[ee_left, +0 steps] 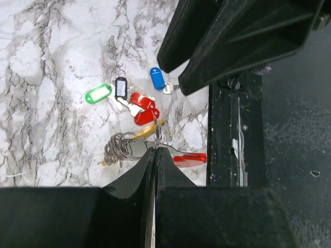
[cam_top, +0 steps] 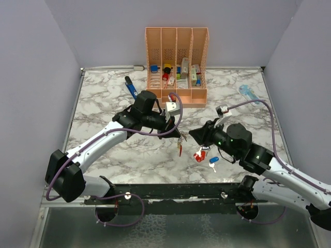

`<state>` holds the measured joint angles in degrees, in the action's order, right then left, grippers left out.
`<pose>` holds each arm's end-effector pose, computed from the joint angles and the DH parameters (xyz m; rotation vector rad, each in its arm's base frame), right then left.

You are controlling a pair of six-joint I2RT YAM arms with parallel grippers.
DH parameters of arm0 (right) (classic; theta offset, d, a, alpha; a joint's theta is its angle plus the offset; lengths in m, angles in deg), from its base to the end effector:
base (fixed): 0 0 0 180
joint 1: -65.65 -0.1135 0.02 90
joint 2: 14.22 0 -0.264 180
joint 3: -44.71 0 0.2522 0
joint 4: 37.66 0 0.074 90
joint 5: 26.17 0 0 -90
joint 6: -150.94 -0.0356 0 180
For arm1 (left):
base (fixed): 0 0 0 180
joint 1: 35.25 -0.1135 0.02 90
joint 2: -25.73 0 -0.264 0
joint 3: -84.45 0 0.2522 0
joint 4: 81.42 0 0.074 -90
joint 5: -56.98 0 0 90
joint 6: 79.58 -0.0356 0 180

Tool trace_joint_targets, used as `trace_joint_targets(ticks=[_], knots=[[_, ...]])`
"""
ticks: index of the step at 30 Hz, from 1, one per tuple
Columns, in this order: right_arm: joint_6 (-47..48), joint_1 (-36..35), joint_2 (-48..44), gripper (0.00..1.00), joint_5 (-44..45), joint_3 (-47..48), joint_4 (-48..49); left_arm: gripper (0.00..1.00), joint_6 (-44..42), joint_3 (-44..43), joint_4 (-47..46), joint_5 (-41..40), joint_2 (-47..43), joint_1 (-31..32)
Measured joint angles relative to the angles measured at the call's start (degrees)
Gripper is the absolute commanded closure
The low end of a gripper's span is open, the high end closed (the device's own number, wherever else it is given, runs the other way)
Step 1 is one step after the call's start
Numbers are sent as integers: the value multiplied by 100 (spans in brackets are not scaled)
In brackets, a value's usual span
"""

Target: Put the keys on the keyring

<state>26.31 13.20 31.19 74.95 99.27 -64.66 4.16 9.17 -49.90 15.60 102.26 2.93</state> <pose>0.1196 0.1443 0.3082 -0.1666 1.9615 0.8469 0.2135 -0.2019 0.3119 1.2747 1.7504 -1.2285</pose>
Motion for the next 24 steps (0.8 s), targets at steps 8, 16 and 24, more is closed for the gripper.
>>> trace_joint_targets(ticks=[8,16,24], knots=[[1239,0,-229,76,-446,17,59,100,-439,-94,122,573,76,0],[2144,0,90,80,-1473,42,286,100,-861,-94,339,997,116,0],[2516,0,151,80,-2087,278,306,100,-1178,-98,538,1204,142,0]])
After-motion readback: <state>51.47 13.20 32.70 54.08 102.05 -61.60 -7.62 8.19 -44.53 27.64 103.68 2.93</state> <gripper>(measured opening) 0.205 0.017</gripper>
